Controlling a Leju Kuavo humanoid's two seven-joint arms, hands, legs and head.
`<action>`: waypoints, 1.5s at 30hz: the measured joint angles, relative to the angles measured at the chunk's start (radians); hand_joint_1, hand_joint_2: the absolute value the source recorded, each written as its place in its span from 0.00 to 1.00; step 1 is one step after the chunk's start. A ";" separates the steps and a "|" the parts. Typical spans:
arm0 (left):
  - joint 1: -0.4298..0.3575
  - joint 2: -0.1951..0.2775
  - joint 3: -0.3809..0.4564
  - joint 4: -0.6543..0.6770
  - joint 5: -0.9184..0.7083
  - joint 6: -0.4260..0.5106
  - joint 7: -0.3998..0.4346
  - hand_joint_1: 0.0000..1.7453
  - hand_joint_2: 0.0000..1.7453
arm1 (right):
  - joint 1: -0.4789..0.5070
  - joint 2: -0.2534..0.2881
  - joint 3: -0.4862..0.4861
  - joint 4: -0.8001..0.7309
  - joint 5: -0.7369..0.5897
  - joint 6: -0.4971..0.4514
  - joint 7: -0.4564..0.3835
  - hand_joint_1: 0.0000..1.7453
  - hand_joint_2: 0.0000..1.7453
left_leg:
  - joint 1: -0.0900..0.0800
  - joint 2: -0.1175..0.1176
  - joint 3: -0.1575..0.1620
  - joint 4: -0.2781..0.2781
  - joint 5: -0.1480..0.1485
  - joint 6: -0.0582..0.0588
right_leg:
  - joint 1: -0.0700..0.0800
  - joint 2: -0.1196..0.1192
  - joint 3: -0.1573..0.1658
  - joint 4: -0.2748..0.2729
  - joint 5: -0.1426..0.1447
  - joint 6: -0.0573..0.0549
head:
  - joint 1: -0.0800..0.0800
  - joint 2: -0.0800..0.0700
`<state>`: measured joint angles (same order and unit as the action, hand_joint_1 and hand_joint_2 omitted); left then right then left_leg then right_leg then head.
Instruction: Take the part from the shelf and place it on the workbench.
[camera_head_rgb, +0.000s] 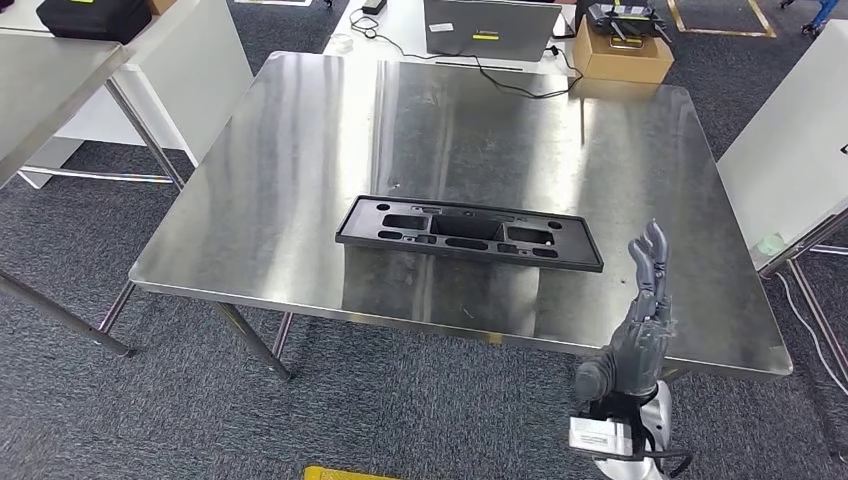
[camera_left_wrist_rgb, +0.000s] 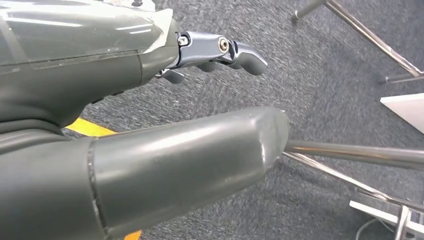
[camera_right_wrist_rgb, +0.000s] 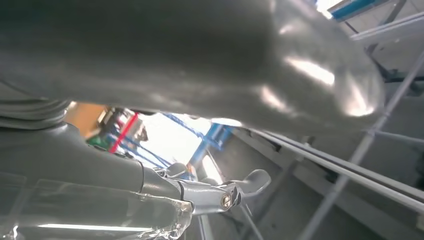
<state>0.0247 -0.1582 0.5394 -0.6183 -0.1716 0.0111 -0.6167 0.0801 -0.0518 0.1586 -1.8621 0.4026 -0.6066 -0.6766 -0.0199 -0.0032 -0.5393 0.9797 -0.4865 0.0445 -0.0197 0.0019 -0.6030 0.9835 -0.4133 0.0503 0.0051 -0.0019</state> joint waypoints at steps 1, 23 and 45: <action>0.003 -0.001 0.012 0.001 -0.010 -0.002 0.000 0.00 0.00 | 0.014 0.001 -0.001 -0.007 -0.004 0.012 -0.001 0.00 0.00 | 0.000 0.000 0.000 0.000 -0.001 0.000 | -0.001 0.000 0.000 0.000 0.000 0.000 | 0.000 0.000; 0.010 -0.015 0.152 0.080 -0.119 -0.063 0.000 0.00 0.00 | 0.159 0.011 -0.004 -0.063 0.034 0.064 0.000 0.00 0.00 | 0.007 0.011 0.017 -0.005 0.015 0.038 | -0.005 -0.002 -0.078 0.277 -0.138 0.018 | 0.004 0.000; -0.019 0.018 0.176 0.129 -0.153 -0.105 0.000 0.00 0.00 | 0.234 0.001 -0.043 -0.098 0.010 0.044 0.008 0.00 0.00 | 0.039 -0.012 0.079 0.011 -0.053 -0.027 | -0.008 -0.003 -0.006 0.007 0.030 0.017 | -0.001 0.000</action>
<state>0.0061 -0.1398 0.7156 -0.4895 -0.3243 -0.0944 -0.6167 0.3145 -0.0504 0.1153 -1.9597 0.4130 -0.5624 -0.6689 0.0188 -0.0153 -0.4599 0.9905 -0.5398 0.0171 -0.0280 -0.0009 -0.6089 0.9907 -0.3835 0.0669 0.0044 -0.0019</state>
